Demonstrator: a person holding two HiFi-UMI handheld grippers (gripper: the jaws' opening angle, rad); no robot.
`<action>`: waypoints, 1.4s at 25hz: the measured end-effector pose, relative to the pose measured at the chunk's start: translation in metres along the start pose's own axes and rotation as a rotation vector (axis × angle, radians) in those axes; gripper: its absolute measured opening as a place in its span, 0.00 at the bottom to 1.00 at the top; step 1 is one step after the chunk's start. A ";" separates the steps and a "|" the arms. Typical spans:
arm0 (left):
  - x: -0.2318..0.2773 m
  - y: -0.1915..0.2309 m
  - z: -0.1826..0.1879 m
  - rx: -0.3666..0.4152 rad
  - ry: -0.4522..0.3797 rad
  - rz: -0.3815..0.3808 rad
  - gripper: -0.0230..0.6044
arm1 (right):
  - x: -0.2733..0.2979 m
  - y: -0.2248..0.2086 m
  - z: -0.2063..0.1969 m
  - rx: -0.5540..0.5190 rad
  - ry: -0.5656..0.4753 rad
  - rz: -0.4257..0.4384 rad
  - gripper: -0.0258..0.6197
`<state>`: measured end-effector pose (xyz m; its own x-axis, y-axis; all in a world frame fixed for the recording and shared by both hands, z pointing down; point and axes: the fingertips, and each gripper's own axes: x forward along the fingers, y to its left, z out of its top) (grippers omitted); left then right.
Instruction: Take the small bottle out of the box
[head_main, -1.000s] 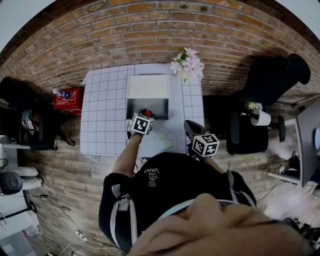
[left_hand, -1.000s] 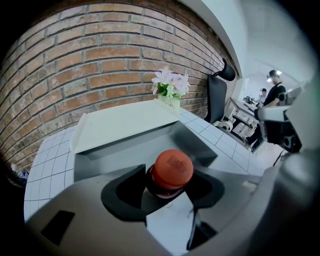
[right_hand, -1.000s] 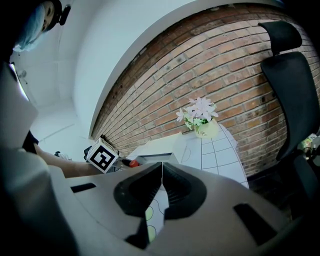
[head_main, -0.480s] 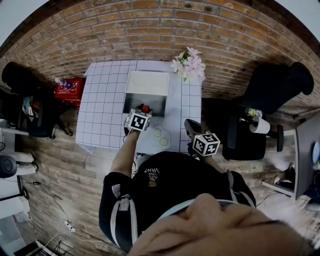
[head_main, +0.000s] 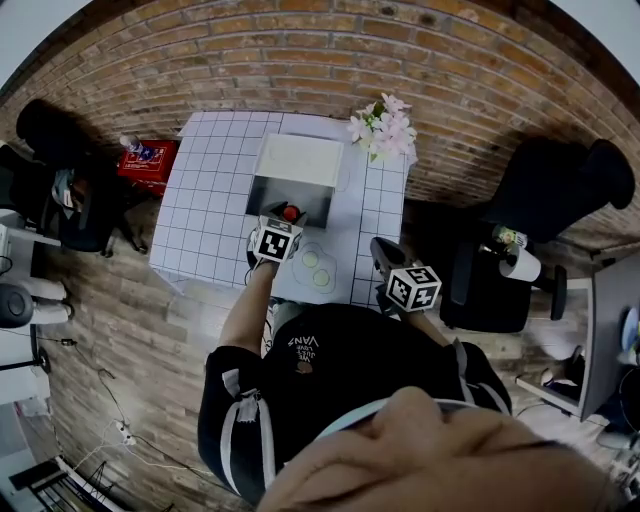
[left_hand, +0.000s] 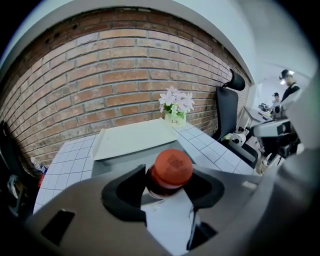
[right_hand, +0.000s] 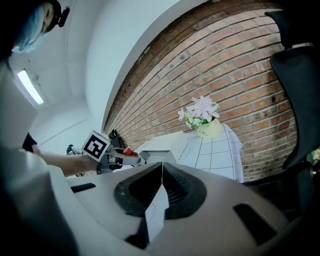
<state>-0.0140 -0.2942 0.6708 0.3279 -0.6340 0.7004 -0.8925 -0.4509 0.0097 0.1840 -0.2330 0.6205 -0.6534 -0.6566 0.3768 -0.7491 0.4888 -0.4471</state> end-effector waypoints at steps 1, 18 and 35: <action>-0.004 -0.002 0.004 0.002 -0.007 0.002 0.40 | 0.000 -0.001 0.000 -0.002 0.002 0.003 0.04; -0.068 -0.035 -0.008 0.015 -0.108 -0.036 0.40 | -0.011 0.037 -0.021 -0.013 -0.003 0.019 0.04; -0.161 -0.048 -0.105 -0.021 -0.113 -0.039 0.40 | -0.049 0.117 -0.058 -0.049 -0.054 -0.009 0.04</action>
<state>-0.0562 -0.1044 0.6327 0.3945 -0.6837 0.6139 -0.8841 -0.4644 0.0509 0.1220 -0.1103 0.5974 -0.6410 -0.6902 0.3359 -0.7601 0.5096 -0.4032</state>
